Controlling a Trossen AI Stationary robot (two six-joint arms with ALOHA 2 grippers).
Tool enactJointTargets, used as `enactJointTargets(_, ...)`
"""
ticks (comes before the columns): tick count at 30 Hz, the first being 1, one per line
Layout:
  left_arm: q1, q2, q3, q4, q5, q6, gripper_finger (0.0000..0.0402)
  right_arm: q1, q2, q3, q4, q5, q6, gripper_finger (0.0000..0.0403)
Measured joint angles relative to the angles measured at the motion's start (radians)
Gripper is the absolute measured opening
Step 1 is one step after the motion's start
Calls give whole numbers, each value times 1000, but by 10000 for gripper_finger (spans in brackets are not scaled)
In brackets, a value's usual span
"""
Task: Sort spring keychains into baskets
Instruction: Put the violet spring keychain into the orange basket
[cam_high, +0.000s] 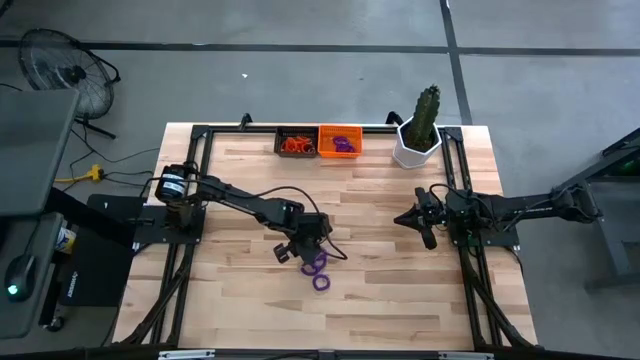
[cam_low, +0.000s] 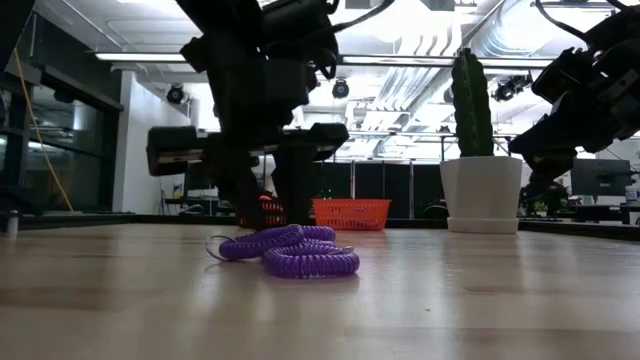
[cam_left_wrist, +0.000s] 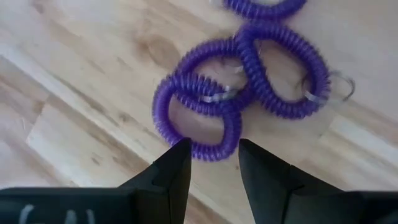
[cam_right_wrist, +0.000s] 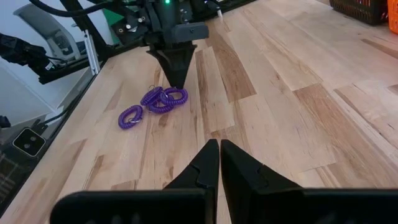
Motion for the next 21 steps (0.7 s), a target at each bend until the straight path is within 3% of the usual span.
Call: enactJointTargets(21, -1, 46, 3, 19, 53, -46, 130, 0, 0, 0, -2, 0, 0, 12)
